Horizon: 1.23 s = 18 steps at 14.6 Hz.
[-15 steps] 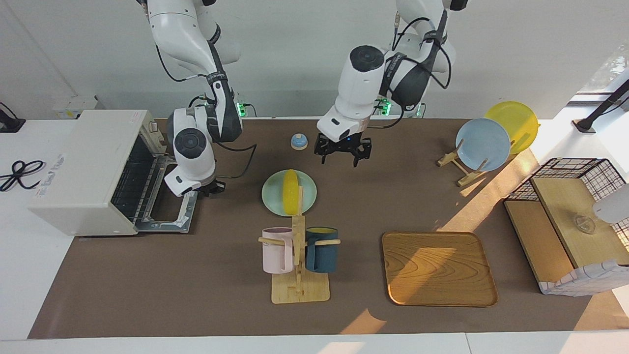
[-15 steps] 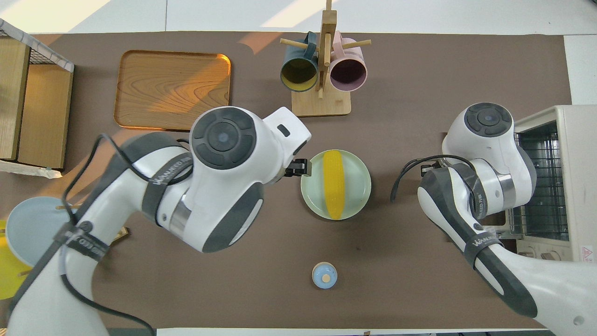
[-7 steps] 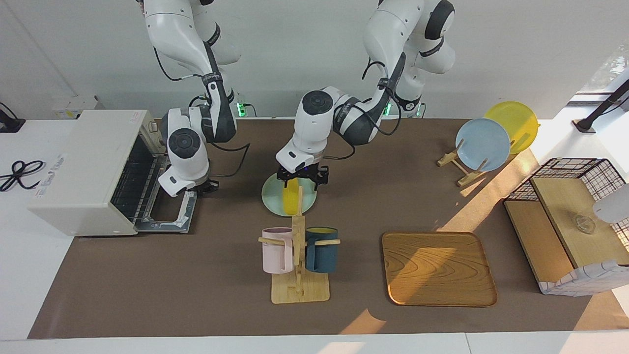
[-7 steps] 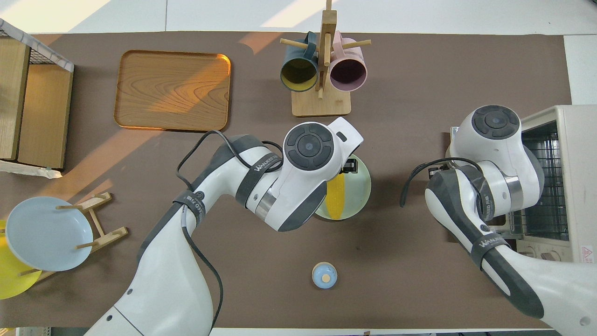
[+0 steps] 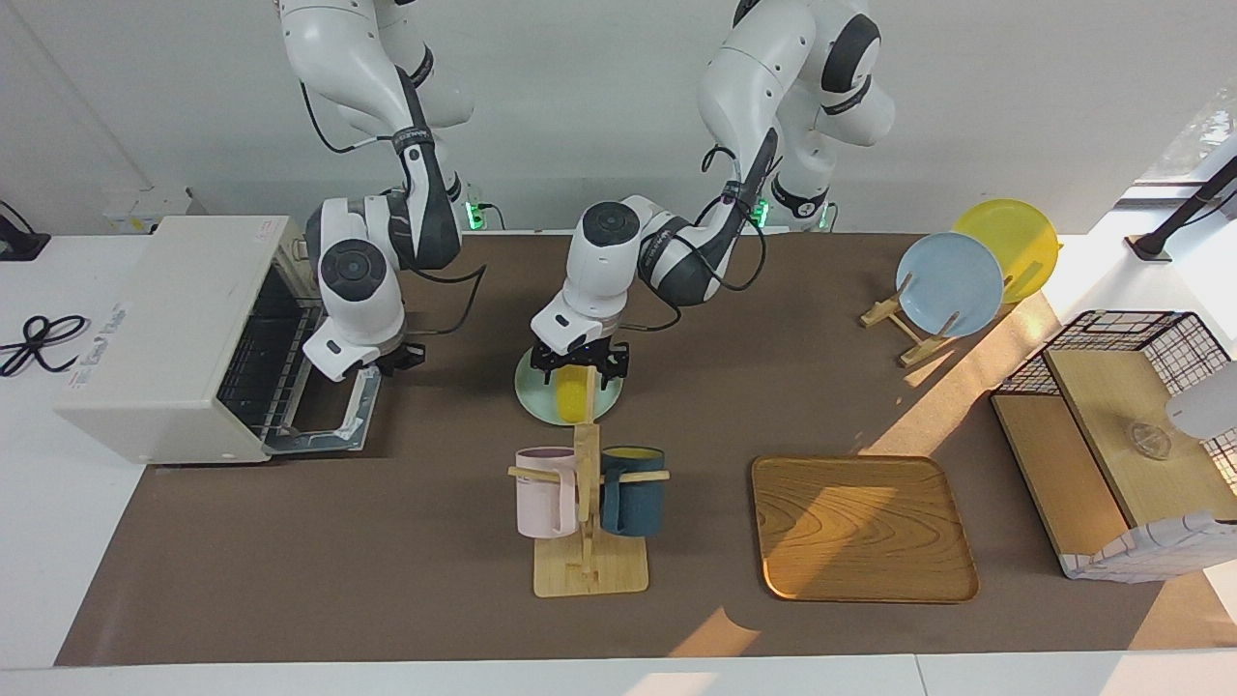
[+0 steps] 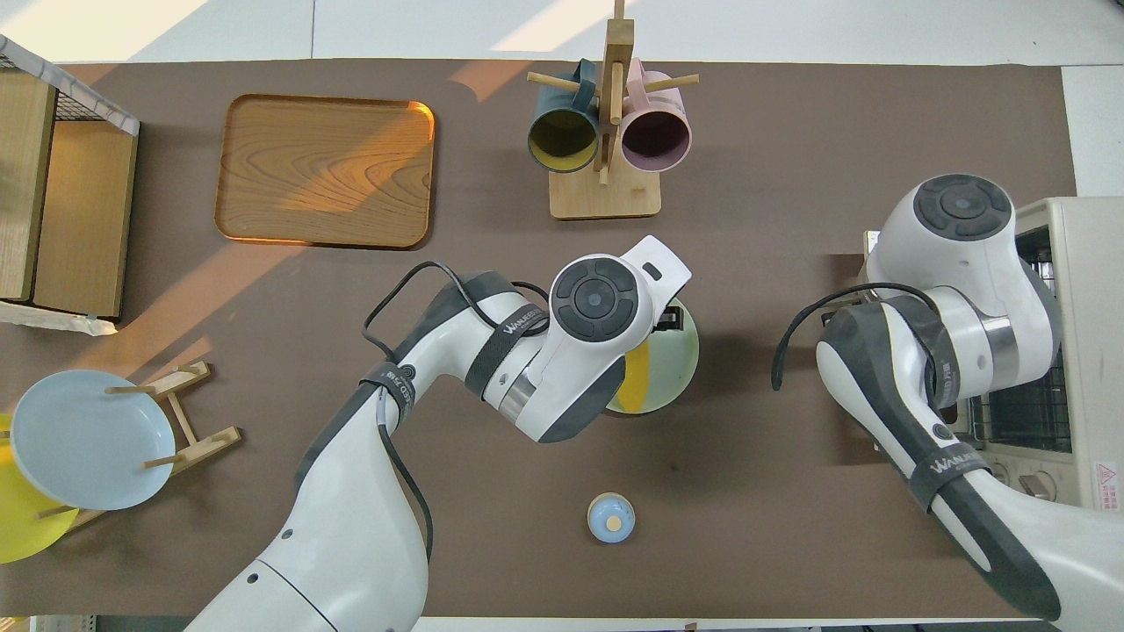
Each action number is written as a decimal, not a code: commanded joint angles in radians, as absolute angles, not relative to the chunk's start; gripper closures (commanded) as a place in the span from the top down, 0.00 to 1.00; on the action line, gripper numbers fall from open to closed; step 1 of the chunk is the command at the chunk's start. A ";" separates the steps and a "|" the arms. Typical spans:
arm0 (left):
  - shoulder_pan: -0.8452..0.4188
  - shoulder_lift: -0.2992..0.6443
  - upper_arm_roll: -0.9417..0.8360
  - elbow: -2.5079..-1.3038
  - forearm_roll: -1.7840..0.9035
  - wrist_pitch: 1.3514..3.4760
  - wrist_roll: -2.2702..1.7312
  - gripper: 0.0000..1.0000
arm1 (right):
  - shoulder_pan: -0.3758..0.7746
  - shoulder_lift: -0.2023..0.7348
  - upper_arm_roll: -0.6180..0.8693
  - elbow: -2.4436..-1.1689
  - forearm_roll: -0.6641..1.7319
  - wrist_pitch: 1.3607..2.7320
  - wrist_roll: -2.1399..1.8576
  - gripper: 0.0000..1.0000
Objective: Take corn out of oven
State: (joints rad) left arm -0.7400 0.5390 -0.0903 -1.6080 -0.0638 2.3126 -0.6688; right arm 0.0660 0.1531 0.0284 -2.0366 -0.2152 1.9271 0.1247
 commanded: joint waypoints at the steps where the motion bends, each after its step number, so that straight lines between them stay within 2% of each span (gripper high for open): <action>1: -0.775 0.525 -0.069 -1.653 -0.052 2.359 -0.716 1.00 | -0.035 0.103 0.014 -2.005 -0.279 1.896 -0.009 0.06; 5: -0.781 0.518 -0.067 -1.687 -0.051 2.404 -0.744 1.00 | -0.115 0.080 0.014 -1.964 -0.278 1.823 -0.127 0.10; 10: -0.802 0.512 -0.051 -1.701 -0.051 2.404 -0.755 0.99 | -0.150 0.049 0.014 -1.934 -0.270 1.752 -0.172 0.14; 11: -0.802 0.511 -0.051 -1.703 -0.051 2.399 -0.755 0.94 | -0.149 0.038 0.015 -1.921 -0.265 1.732 -0.172 0.15; 13: -0.802 0.511 -0.045 -1.703 -0.041 2.395 -0.755 0.82 | -0.140 0.034 0.021 -1.867 -0.261 1.649 -0.172 0.26; 16: -0.831 0.503 -0.015 -1.715 -0.026 2.388 -0.756 0.74 | -0.133 -0.012 0.026 -1.781 -0.182 1.556 -0.172 0.45; 18: -0.865 0.502 0.021 -1.724 -0.026 2.388 -0.756 0.66 | -0.133 -0.022 0.026 -1.725 -0.106 1.511 -0.169 0.46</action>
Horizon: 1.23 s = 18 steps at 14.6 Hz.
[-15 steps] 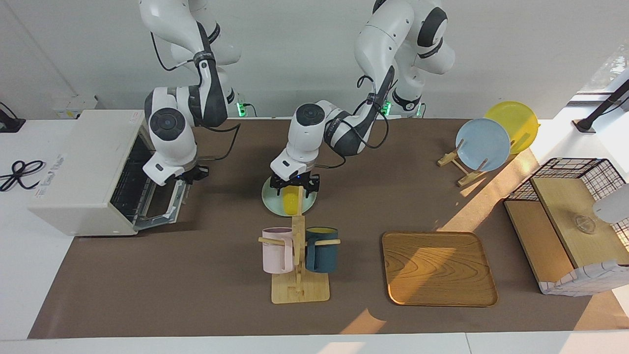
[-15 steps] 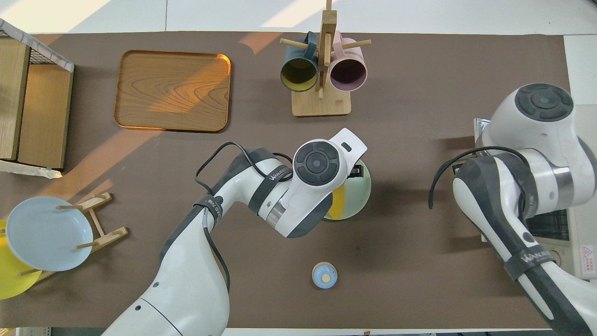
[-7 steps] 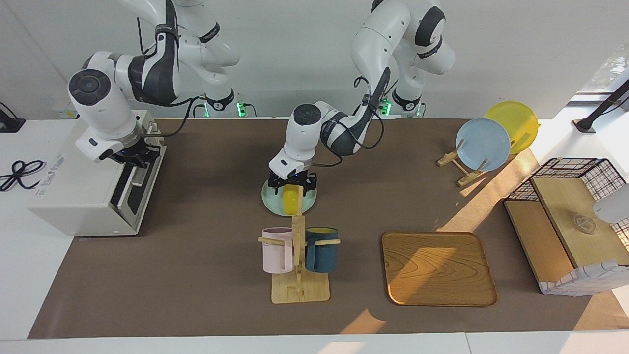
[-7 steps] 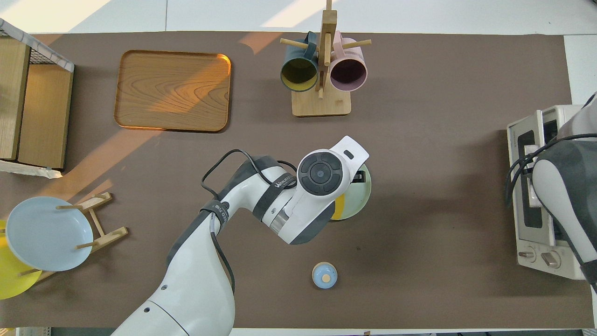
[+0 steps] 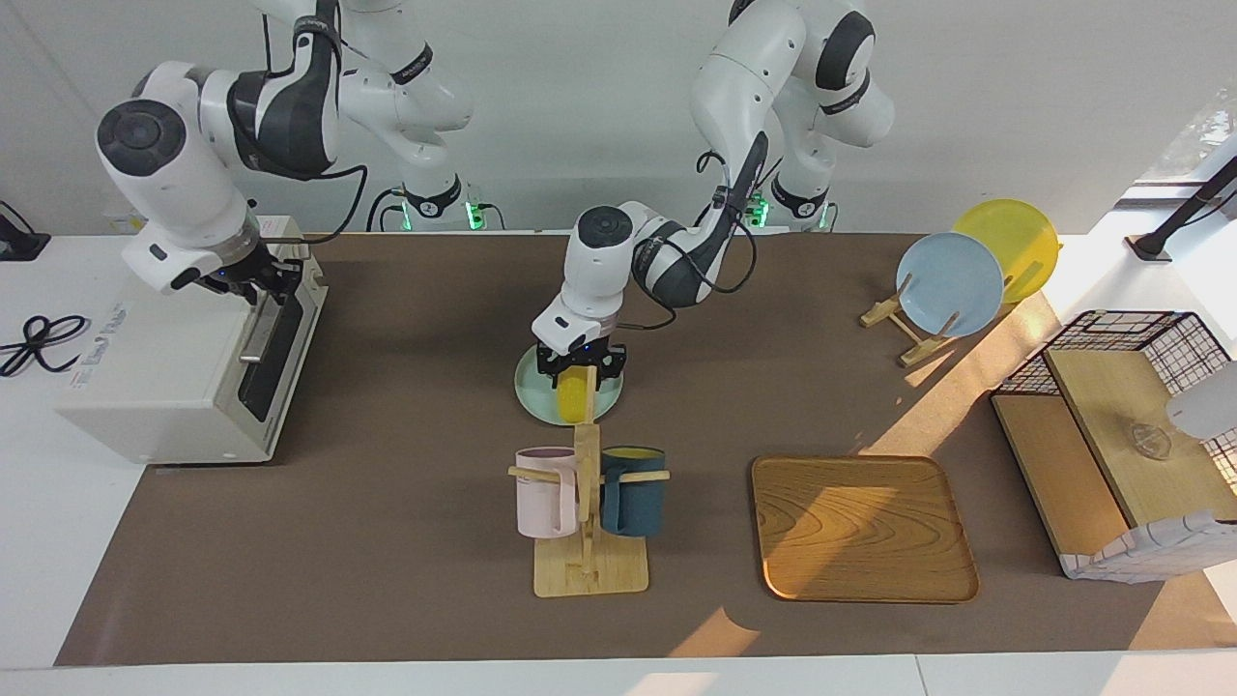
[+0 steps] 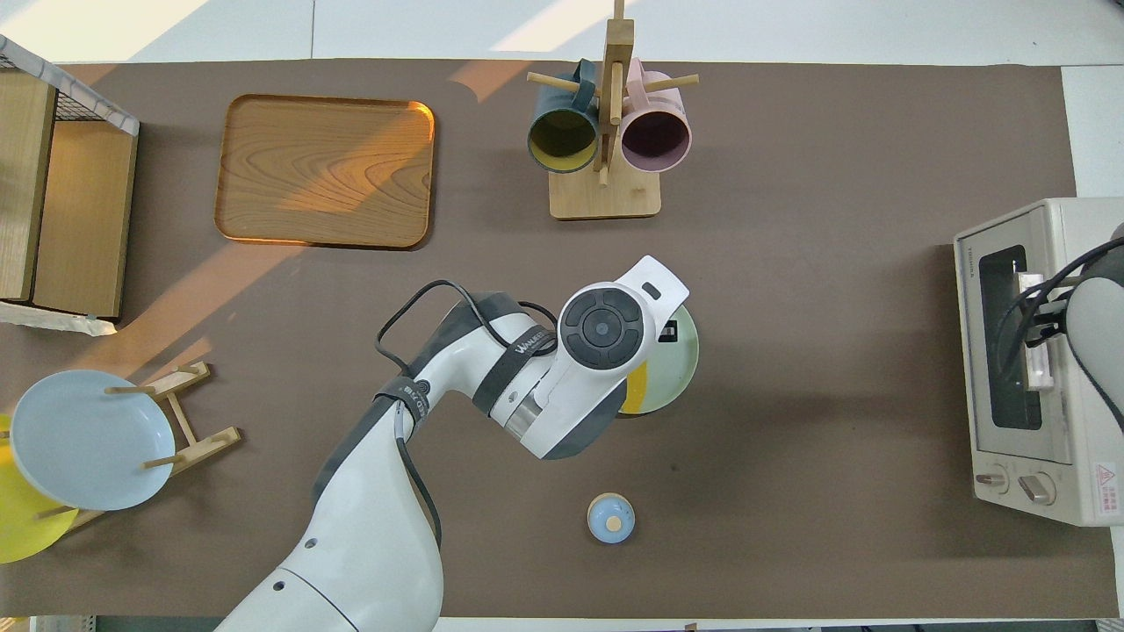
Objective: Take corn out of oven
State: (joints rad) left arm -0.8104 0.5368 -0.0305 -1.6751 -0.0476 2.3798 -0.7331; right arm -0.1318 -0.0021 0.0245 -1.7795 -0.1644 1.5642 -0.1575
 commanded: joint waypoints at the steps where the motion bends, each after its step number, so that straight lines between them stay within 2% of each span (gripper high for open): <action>1: -0.868 0.502 0.026 -1.724 -0.026 2.387 -0.756 0.59 | -0.132 -0.009 0.026 -1.677 -0.097 1.468 -0.169 0.47; 2: -0.868 0.502 0.028 -1.724 -0.026 2.382 -0.758 0.46 | -0.130 0.011 0.029 -1.633 -0.072 1.441 -0.164 0.60; 3: -0.868 0.502 0.031 -1.721 -0.026 2.376 -0.759 0.27 | -0.121 0.017 0.046 -1.605 -0.055 1.427 -0.161 0.80; 4: -0.868 0.500 0.031 -1.715 -0.026 2.364 -0.759 0.14 | -0.112 0.017 0.048 -1.602 -0.055 1.427 -0.161 1.00; 5: -0.868 0.500 0.034 -1.709 -0.026 2.355 -0.758 0.02 | -0.104 0.017 0.048 -1.595 -0.055 1.427 -0.160 1.00; 8: -0.856 0.496 0.038 -1.671 -0.026 2.306 -0.756 0.00 | -0.080 0.037 0.052 -1.560 -0.058 1.417 -0.141 1.00; 11: -0.833 0.427 0.087 -1.658 -0.025 2.231 -0.742 0.00 | -0.069 0.043 0.052 -1.551 -0.048 1.413 -0.137 1.00; 14: -0.645 0.357 0.089 -1.646 -0.026 2.113 -0.552 0.00 | -0.072 0.044 0.046 -1.533 -0.041 1.416 -0.133 1.00; 18: -0.432 0.393 0.086 -1.580 -0.034 2.094 -0.307 0.00 | -0.046 0.043 0.031 -1.531 -0.041 1.408 -0.130 1.00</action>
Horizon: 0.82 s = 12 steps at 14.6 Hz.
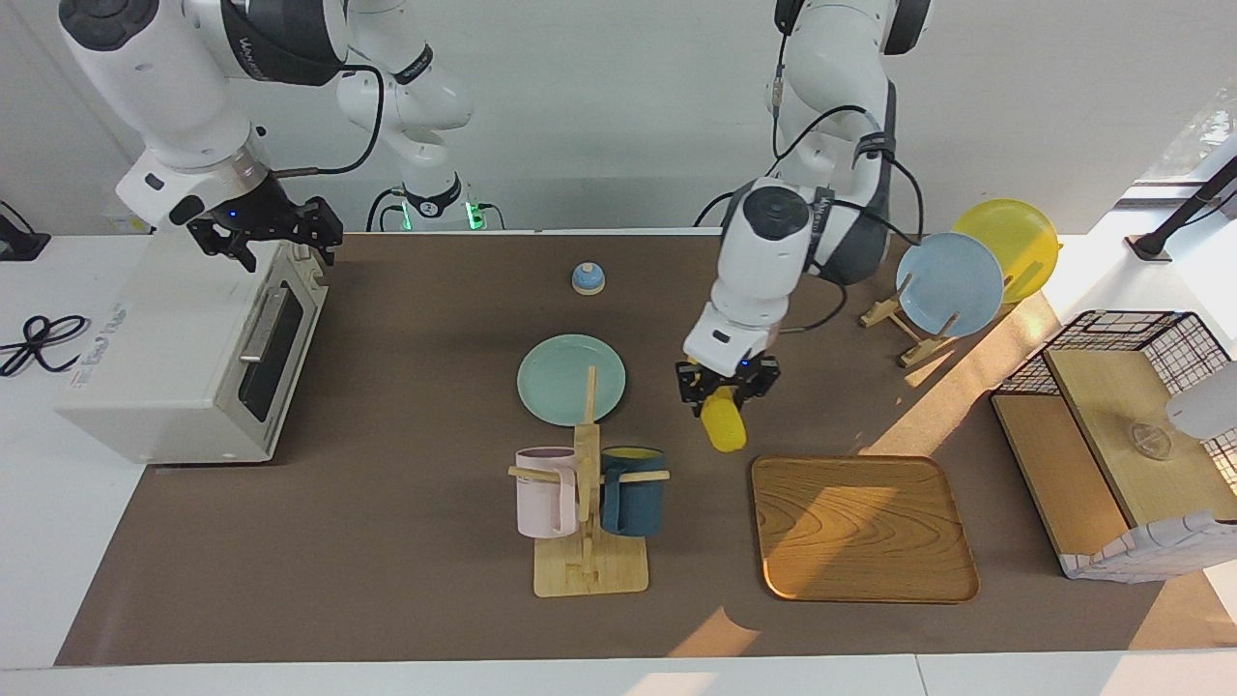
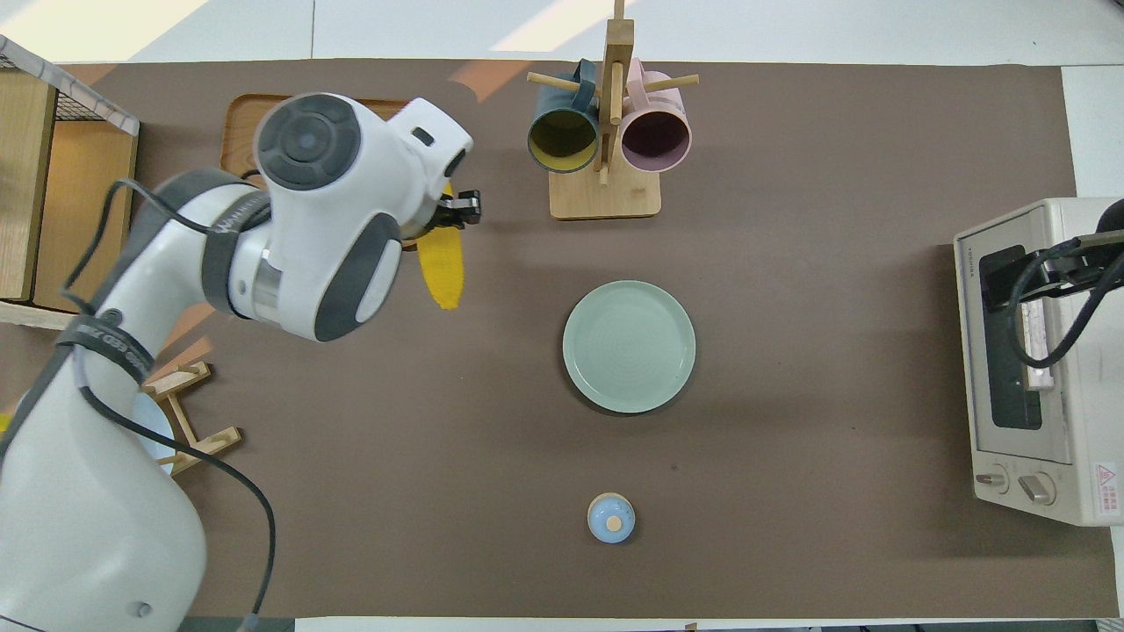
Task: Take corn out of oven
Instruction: 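Carry the corn to the wooden tray and release it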
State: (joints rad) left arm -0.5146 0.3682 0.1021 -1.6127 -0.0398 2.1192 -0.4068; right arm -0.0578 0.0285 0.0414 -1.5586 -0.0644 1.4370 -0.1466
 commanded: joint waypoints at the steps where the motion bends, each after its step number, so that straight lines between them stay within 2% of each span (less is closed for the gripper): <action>1: -0.375 0.405 0.081 -1.565 -0.034 2.097 -0.242 0.00 | -0.034 0.043 0.015 -1.531 -0.041 1.408 -0.130 1.00; 4: -0.287 0.544 0.080 -1.432 -0.038 2.106 -0.112 0.00 | -0.008 0.044 -0.018 -1.534 -0.041 1.417 -0.130 1.00; 6: -0.256 0.618 0.080 -1.390 -0.054 2.155 -0.077 0.00 | -0.012 0.046 -0.017 -1.539 -0.041 1.424 -0.132 1.00; 9: -0.238 0.650 0.080 -1.411 -0.071 2.268 -0.031 0.00 | -0.006 0.046 -0.017 -1.539 -0.043 1.424 -0.130 1.00; 12: -0.247 0.653 0.080 -1.431 -0.071 2.292 -0.026 0.00 | -0.003 0.043 -0.009 -1.539 -0.043 1.422 -0.132 1.00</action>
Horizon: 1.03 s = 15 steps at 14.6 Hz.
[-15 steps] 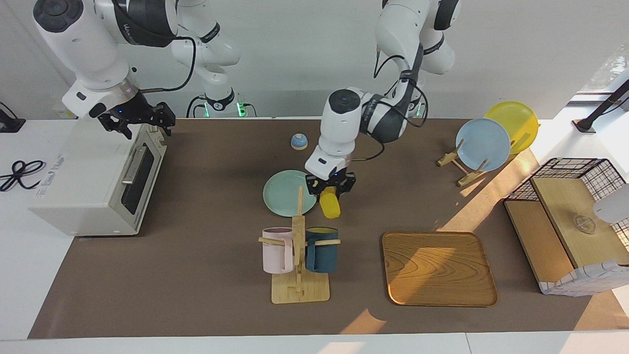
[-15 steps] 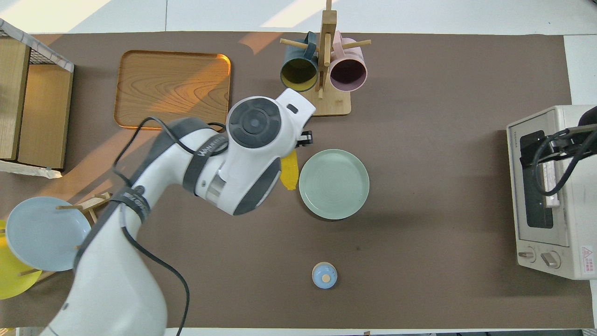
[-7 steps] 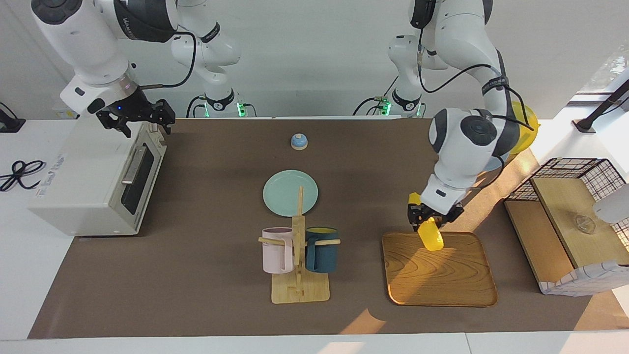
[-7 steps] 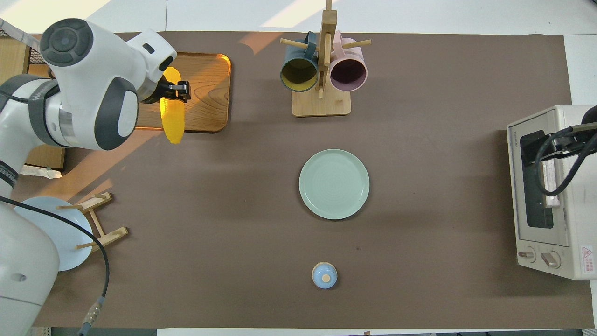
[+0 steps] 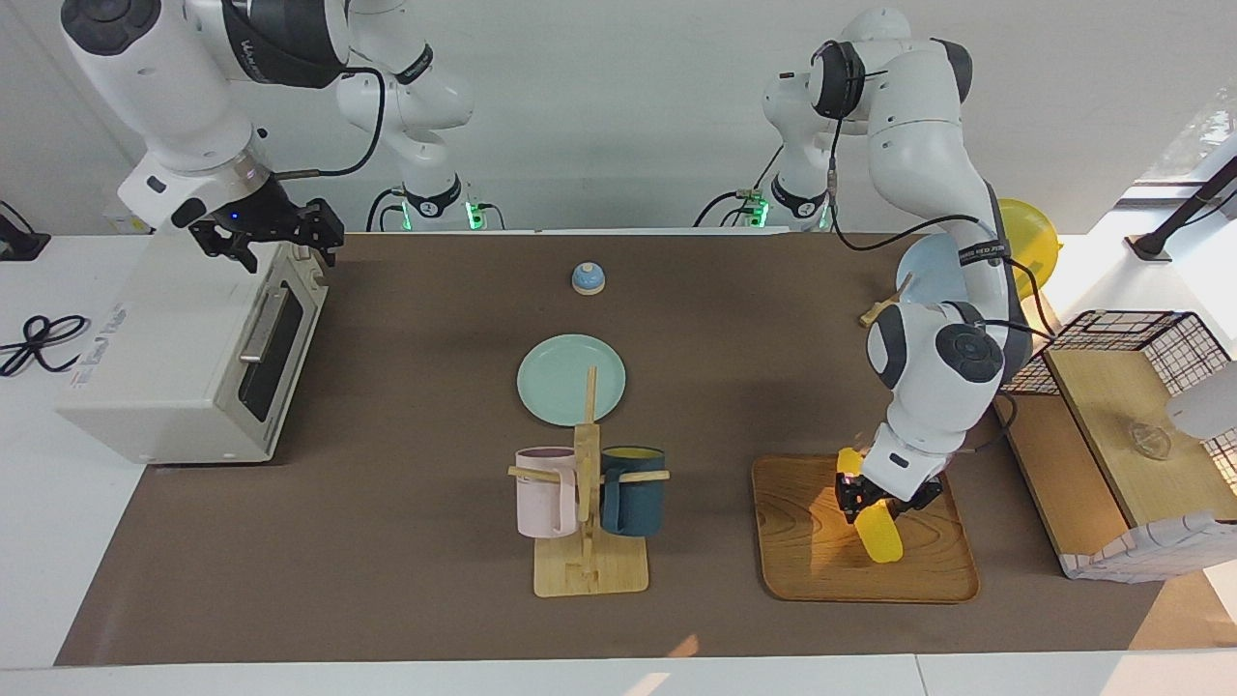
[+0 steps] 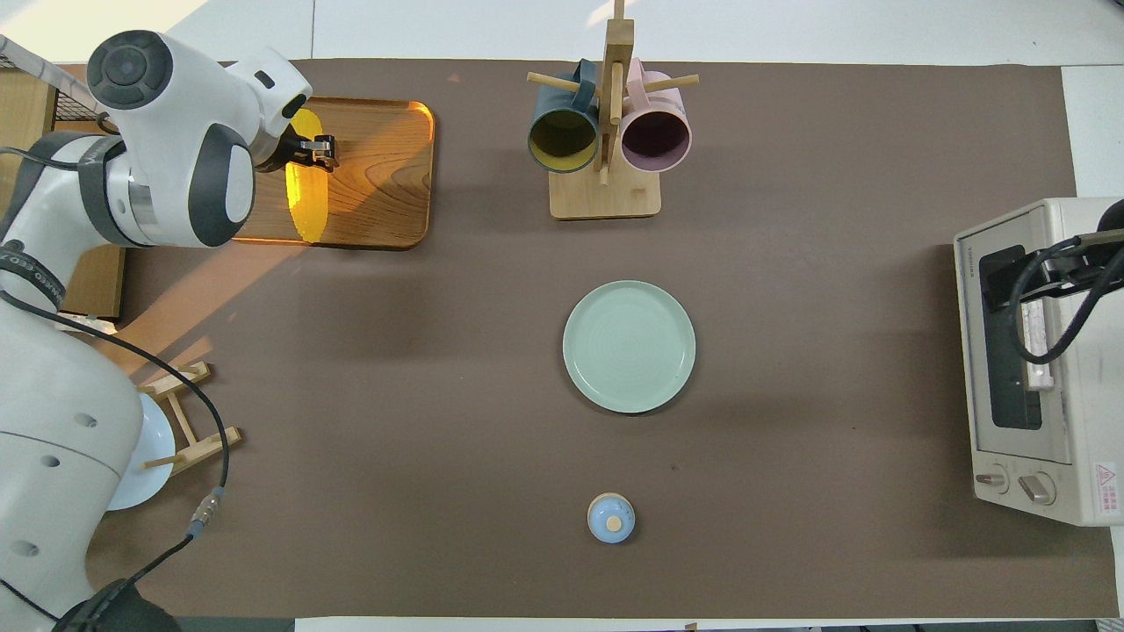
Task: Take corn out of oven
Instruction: 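Carry the corn to the wooden tray and release it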
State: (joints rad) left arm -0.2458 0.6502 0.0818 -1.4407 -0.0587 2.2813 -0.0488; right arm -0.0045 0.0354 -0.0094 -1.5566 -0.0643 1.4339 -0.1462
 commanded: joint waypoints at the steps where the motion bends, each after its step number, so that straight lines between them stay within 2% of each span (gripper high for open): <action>1: -0.252 0.652 0.081 -1.443 -0.069 2.295 -0.025 0.00 | -0.002 0.043 -0.009 -1.539 -0.043 1.422 -0.132 1.00; 6: -0.250 0.647 0.081 -1.459 -0.072 2.312 -0.020 0.00 | -0.003 0.038 -0.009 -1.539 -0.043 1.427 -0.129 1.00; 7: -0.250 0.646 0.081 -1.457 -0.072 2.306 -0.020 0.45 | -0.003 0.038 -0.009 -1.539 -0.043 1.427 -0.129 1.00; 8: -0.252 0.644 0.081 -1.450 -0.071 2.290 -0.021 0.99 | -0.003 0.038 -0.009 -1.539 -0.043 1.430 -0.127 1.00; 13: -0.244 0.631 0.084 -1.356 -0.069 2.114 -0.020 1.00 | -0.003 0.038 -0.009 -1.539 -0.043 1.437 -0.130 1.00; 15: -0.242 0.547 0.084 -1.367 -0.074 2.105 -0.021 1.00 | -0.002 0.038 -0.009 -1.539 -0.043 1.436 -0.130 1.00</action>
